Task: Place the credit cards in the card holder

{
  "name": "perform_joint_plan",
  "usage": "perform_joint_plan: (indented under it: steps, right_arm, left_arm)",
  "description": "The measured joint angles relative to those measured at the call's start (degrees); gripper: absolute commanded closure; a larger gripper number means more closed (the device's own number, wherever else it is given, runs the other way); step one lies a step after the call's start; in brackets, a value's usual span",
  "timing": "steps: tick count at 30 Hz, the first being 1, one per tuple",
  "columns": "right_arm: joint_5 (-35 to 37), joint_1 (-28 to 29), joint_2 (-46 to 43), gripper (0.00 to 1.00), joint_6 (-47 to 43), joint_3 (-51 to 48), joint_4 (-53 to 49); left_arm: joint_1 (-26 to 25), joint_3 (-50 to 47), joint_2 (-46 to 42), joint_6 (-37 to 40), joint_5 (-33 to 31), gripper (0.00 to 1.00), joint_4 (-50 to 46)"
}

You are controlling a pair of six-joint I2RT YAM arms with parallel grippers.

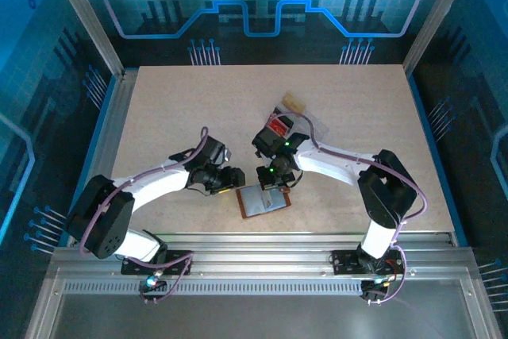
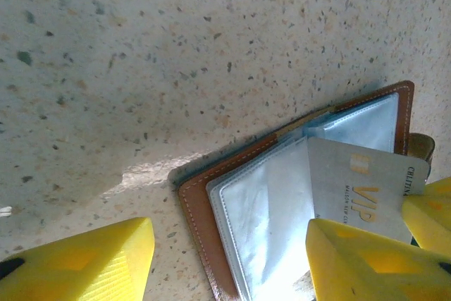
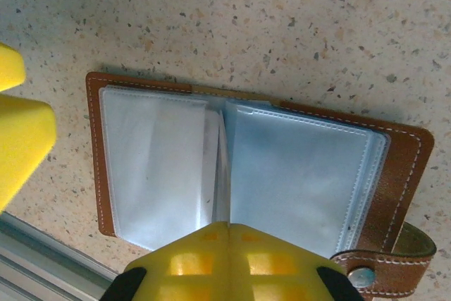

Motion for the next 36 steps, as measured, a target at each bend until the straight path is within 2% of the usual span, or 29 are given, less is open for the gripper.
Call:
perform_joint_plan:
  steps: [2,8,11,24,34,36]
  right_arm:
    - [0.0,0.0,0.1,0.99,0.0,0.0,0.0]
    - [-0.1,0.0,0.5,0.84,0.7,0.0,0.0]
    - [-0.5,0.1,0.7,0.81,0.9,0.0,0.0]
    - [-2.4,0.6,1.0,0.84,0.9,-0.6,1.0]
    - [-2.4,1.1,1.2,0.89,0.9,-0.8,1.0]
    - [-2.4,1.1,1.2,0.93,0.9,-0.9,1.0]
  left_arm:
    - [-1.3,0.0,0.3,0.0,-0.2,0.41,0.1]
    - [-3.4,-0.9,1.0,-0.2,-0.9,0.41,0.6]
    - [-3.9,-1.6,1.8,-0.4,-1.1,0.41,1.1]
    - [-4.6,-2.6,3.3,-0.7,-1.6,0.42,2.6]
    - [-4.6,-2.6,3.5,-0.9,-1.7,0.42,2.7]
    - [-4.6,-2.6,3.5,-1.1,-1.7,0.42,2.7]
